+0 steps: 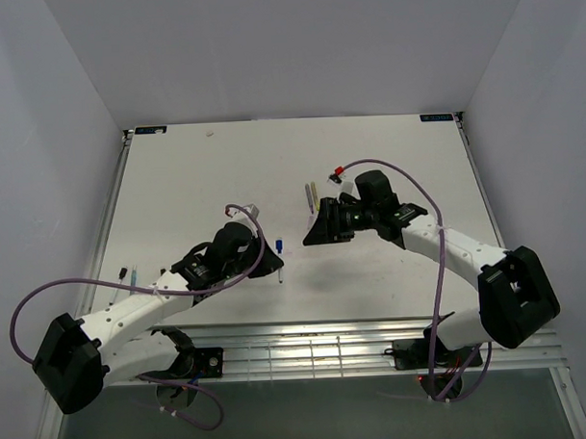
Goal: Open the pen caps
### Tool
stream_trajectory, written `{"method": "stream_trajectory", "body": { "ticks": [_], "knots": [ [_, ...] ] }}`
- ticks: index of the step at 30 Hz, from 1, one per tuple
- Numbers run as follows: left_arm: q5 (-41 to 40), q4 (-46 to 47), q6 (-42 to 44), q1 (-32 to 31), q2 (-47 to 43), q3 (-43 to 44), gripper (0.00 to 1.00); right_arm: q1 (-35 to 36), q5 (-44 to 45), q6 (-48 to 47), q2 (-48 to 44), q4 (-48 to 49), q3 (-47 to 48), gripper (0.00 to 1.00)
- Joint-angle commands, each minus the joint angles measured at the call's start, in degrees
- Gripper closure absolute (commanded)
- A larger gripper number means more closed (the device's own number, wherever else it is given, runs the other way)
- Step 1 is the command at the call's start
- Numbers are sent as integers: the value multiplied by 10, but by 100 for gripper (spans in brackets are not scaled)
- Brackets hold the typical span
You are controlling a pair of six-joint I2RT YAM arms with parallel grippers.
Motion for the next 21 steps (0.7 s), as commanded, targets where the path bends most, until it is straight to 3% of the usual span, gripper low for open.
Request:
{"method": "stream_trajectory", "body": {
  "ticks": [1,12,21],
  "knots": [
    [42,59,-3,-6,-4,-6,100,36,-32,48,-1,96,-11,39],
    [46,79,-7,-22,-10,-9,100,73,-2,82,25,128,-8,41],
    [-70,2,-87,-23,-45,10,100,97,23,73,-20,126,-66,43]
  ]
}}
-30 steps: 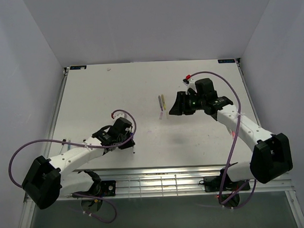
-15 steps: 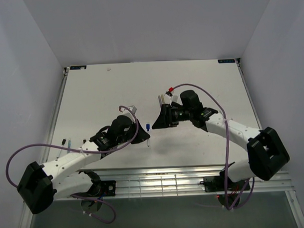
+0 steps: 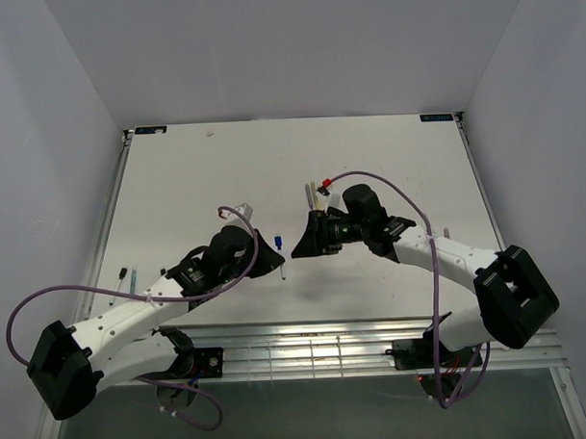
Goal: Open the pen caps
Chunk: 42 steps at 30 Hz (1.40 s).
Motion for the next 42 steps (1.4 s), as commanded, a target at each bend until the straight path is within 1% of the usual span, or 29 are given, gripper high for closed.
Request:
{"method": "stream_trajectory", "body": {
  "ticks": [1,4,5,7,11,12,15,16,19,21,22,23,24,28,33,37,42],
  "knots": [
    [-66,-39,-53,-2,-19,21,100,20,16,-3,-43,15,-32,43],
    [-95,-60,-80,-1,-20,35,100,33,21,-4,-58,17,-53,44],
    [-97,-70,-105,-2,-17,40,100,36,25,-10,-61,17,-54,44],
    [-89,-69,-117,-1,-14,46,100,51,59,-52,-69,-10,-48,44],
    [-37,-20,-68,-1,3,54,100,53,96,-80,-77,-46,-33,44],
    [-25,-7,-36,-1,9,49,100,54,104,-80,-79,-64,-28,44],
    [47,35,13,-1,21,34,100,53,125,-83,-78,-87,3,43],
    [76,42,20,-1,23,30,100,53,137,-83,-75,-94,13,43],
    [98,65,29,-1,15,7,100,52,137,-83,-69,-102,43,43],
    [75,53,18,-1,3,-1,100,52,123,-81,-67,-100,48,43],
    [56,40,-9,-1,-10,-1,100,52,114,-79,-65,-100,47,43],
    [18,8,-22,-1,-15,3,100,52,113,-78,-66,-99,44,43],
    [7,4,-29,-1,-17,6,100,52,113,-75,-67,-91,33,43],
    [55,45,-2,-1,-9,15,100,52,135,-68,-73,-75,21,43],
    [102,75,14,-1,19,12,100,53,141,-61,-54,-75,45,43],
    [107,83,15,-1,14,2,100,52,155,-55,-46,-73,61,43],
    [114,87,20,-1,9,3,100,51,144,-50,-20,-71,79,43]
  ]
}}
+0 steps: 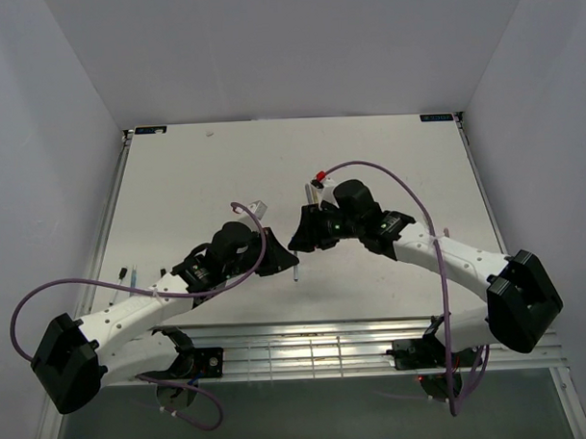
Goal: Open the pen caps
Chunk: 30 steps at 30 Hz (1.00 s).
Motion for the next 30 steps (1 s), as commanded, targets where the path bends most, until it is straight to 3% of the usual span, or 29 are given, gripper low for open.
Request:
{"method": "stream_trajectory", "body": {
  "ticks": [1,16,18,20,21,22,25,27,28,30],
  "knots": [
    [15,18,13,-1,-14,0,100,0,-3,9,16,24,29,43],
    [19,24,22,-1,-16,-13,100,0,-9,33,34,60,26,53],
    [19,25,21,-2,-15,-14,100,0,-9,34,34,60,28,57],
    [20,25,21,-2,-14,-13,100,0,-13,35,35,60,31,70],
    [20,24,22,-2,-15,-11,100,0,-16,34,36,62,31,76],
    [20,24,22,-1,-14,-11,100,0,-19,35,37,62,31,90],
    [18,20,22,-1,-14,-8,99,0,-22,38,39,63,31,92],
    [13,14,22,-2,-14,-7,83,0,-23,39,37,62,31,92],
    [11,9,20,-1,-15,-7,63,0,-21,40,35,62,31,92],
    [8,8,18,-2,-20,-11,47,0,-16,44,30,62,30,92]
  ]
}}
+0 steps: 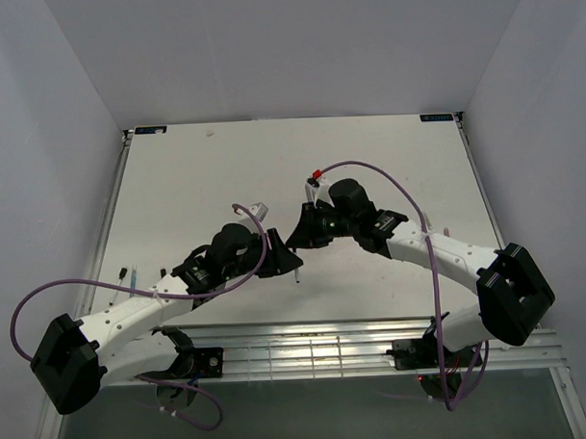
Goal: Open the pen caps
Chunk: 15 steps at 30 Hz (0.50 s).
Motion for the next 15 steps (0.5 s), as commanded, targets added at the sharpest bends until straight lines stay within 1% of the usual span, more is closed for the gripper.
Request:
{"method": "stream_trajectory", "body": {
  "ticks": [1,3,7,11,12,15],
  "knots": [
    [-3,-2,-1,-1,-18,-4,40,-2,7,2,-6,17,21,92],
    [0,-1,-1,-1,-21,-10,38,-3,8,6,-10,17,21,92],
    [6,7,-7,-1,-20,-22,38,-3,6,23,-13,24,21,92],
    [15,21,-8,-1,-11,-24,42,-3,1,37,-13,38,17,92],
    [17,24,-8,-2,-10,-23,46,-3,-1,39,-12,40,16,92],
    [22,32,-7,-1,-1,-22,50,-3,-7,46,-10,48,13,92]
  ]
}}
